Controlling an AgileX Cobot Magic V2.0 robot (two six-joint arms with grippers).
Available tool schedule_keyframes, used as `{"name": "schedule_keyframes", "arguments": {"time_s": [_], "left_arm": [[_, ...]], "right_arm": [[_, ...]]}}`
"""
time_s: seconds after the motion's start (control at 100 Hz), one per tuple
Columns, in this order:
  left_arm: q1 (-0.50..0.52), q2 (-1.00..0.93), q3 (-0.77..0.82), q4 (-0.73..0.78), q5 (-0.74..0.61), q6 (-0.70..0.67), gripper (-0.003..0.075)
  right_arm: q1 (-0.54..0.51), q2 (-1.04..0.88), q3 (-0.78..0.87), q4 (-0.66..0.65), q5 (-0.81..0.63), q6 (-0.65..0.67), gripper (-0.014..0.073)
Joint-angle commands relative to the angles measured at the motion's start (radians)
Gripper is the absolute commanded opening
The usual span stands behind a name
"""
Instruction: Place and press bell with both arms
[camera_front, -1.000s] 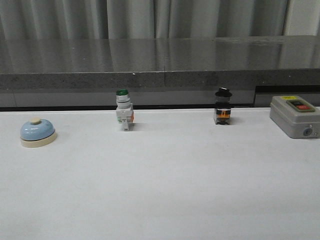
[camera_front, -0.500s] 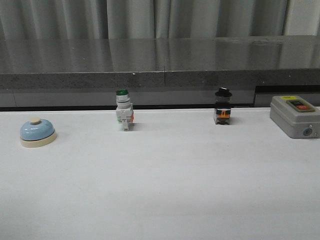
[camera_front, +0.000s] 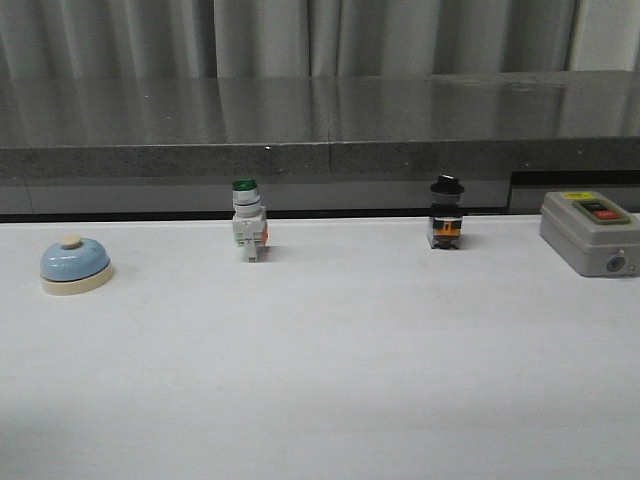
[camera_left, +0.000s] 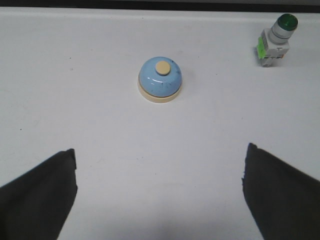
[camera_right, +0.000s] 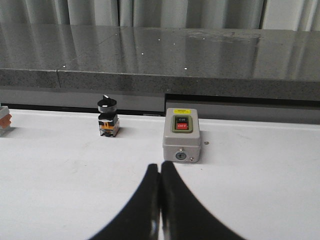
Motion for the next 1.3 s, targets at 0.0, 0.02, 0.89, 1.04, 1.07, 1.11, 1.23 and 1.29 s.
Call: {"name": "schedule_keyframes", "arguments": {"time_s": [0.0, 0.02, 0.89, 1.04, 1.07, 1.11, 1.23, 1.29], "left_arm": [[0.003, -0.010, -0.036, -0.026, -0.087, -0.003, 0.0627], [0.003, -0.010, -0.036, -0.035, -0.097, -0.003, 0.0627], [0.003, 0.608, -0.485, -0.035, -0.088, 0.051, 0.0627], [-0.003, 0.688, -0.537, -0.035, -0.080, 0.051, 0.0627], [-0.007, 0.706, -0.545, -0.035, -0.077, 0.051, 0.0627], [-0.009, 0.723, -0.555, -0.035, -0.073, 0.051, 0.0627], [-0.023, 0.779, -0.570, -0.035, -0.073, 0.051, 0.0627], [-0.025, 0.801, -0.571, -0.035, -0.075, 0.051, 0.0627]], "right_arm": [[-0.007, -0.017, -0.014, -0.005, -0.087, -0.004, -0.0060], [-0.007, -0.017, -0.014, -0.005, -0.087, -0.004, -0.0060], [-0.007, -0.017, -0.014, -0.005, -0.087, -0.004, -0.0060], [-0.007, -0.017, -0.014, -0.005, -0.087, -0.004, -0.0060], [-0.007, -0.017, -0.014, -0.005, -0.087, -0.004, -0.0060], [-0.007, -0.017, -0.014, -0.005, -0.087, -0.004, -0.0060], [-0.007, -0.017, -0.014, -0.005, -0.087, -0.004, -0.0060], [-0.007, -0.017, -0.014, -0.005, -0.087, -0.004, -0.0060]]}}
